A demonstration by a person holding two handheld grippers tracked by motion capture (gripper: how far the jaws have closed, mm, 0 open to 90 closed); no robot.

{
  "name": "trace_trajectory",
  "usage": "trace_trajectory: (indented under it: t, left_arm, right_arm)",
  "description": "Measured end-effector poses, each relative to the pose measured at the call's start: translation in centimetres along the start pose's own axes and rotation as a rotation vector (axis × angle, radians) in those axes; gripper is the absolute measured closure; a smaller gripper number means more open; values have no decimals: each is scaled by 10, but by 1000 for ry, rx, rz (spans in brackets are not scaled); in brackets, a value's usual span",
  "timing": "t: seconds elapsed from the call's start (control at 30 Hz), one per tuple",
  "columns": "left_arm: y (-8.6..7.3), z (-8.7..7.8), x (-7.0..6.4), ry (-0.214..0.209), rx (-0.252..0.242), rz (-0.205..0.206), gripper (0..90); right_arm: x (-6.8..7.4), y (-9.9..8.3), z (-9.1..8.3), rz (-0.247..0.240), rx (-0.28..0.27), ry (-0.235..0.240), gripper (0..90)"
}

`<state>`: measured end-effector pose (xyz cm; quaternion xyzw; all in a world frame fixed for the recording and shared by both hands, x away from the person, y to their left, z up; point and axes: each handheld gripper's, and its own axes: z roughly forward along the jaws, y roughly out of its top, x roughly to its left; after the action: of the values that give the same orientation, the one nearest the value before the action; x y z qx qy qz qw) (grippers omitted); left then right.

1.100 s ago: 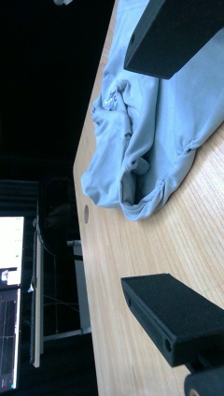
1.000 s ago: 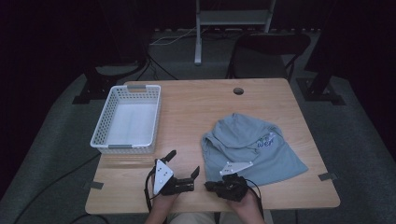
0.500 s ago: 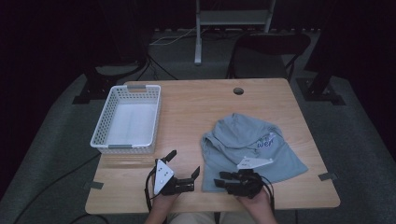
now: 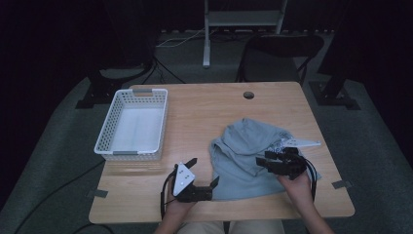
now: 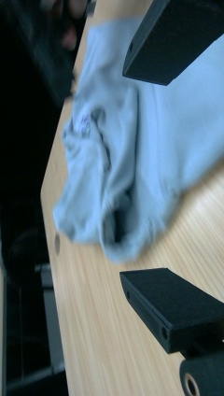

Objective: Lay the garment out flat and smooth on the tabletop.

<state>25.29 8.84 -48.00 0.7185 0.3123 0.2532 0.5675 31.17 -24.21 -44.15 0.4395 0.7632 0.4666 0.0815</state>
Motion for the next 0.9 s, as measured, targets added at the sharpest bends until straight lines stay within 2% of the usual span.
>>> trace_trajectory:
  t: [0.03,0.07,0.13,0.17,0.2,0.27,0.3,0.33,0.4,0.43,0.5,0.7,0.73,0.9]
  left_arm:
    - [6,3,-7,-22,-5,13,51]
    - [11,8,-13,-36,11,18,51]
    - [18,16,-21,-50,27,29,52]
    - [21,22,-27,-55,56,30,57]
    - [23,26,-29,-60,60,31,58]
    - [25,37,-36,-68,103,35,70]
    - [26,41,-38,-71,113,37,71]
    - [26,47,-41,-72,142,45,92]
    - [26,51,-42,-68,153,51,120]
    - [28,62,-44,-65,196,64,121]
    - [29,74,-47,-69,238,65,121]
    - [30,102,-59,-96,337,96,124]
    - [29,105,-59,-93,352,103,165]
    - [27,120,-62,-71,404,128,168]
  right_arm:
    - [-2,3,1,-1,6,-1,440]
    - [-3,7,3,-9,12,-9,430]
    - [-4,12,8,-29,25,-9,416]
    - [-4,14,10,-37,30,-15,410]
    - [-5,16,13,-48,36,-13,409]
    - [-8,19,20,-58,55,-15,397]
    - [-9,19,24,-61,58,-7,397]
    - [-10,20,27,-64,71,-2,397]
    - [-12,22,34,-78,92,-15,397]
    - [-14,23,38,-85,109,-13,397]
    - [-15,24,45,-99,125,-11,399]
    - [-15,26,68,-161,188,6,413]
    - [-15,26,71,-164,199,-1,418]
    - [-14,26,82,-206,226,-22,459]
